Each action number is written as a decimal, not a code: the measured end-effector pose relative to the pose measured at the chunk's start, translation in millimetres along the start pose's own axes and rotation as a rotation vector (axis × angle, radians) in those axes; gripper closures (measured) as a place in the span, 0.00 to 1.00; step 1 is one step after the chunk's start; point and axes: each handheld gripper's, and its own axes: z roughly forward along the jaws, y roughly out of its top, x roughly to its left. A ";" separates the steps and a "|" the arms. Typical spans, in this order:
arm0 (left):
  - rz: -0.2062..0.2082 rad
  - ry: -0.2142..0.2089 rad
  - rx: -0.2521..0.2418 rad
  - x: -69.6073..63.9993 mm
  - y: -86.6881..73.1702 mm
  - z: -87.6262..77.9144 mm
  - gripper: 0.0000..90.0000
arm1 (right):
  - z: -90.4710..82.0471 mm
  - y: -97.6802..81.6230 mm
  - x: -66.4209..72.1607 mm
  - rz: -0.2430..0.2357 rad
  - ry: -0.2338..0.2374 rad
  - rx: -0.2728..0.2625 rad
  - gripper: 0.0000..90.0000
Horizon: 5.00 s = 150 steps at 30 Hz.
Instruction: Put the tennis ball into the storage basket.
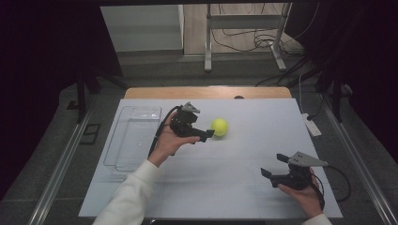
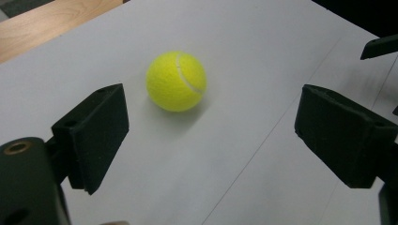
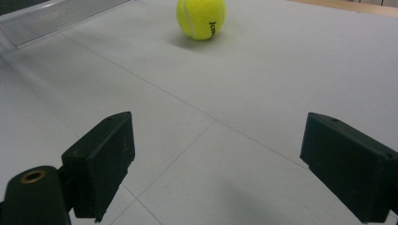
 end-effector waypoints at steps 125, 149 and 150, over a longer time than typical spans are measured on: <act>-0.021 -0.003 0.191 28.5 41.8 111.0 0.09 | 1.4 -2.0 -2.8 0.009 0.000 0.004 0.12; -0.028 -0.005 0.237 33.2 35.3 128.4 0.08 | 1.1 -2.6 -3.5 0.008 -0.001 0.006 0.12; -0.030 -0.004 0.238 33.0 35.2 128.8 0.08 | 1.2 -2.6 -3.5 0.008 -0.001 0.006 0.12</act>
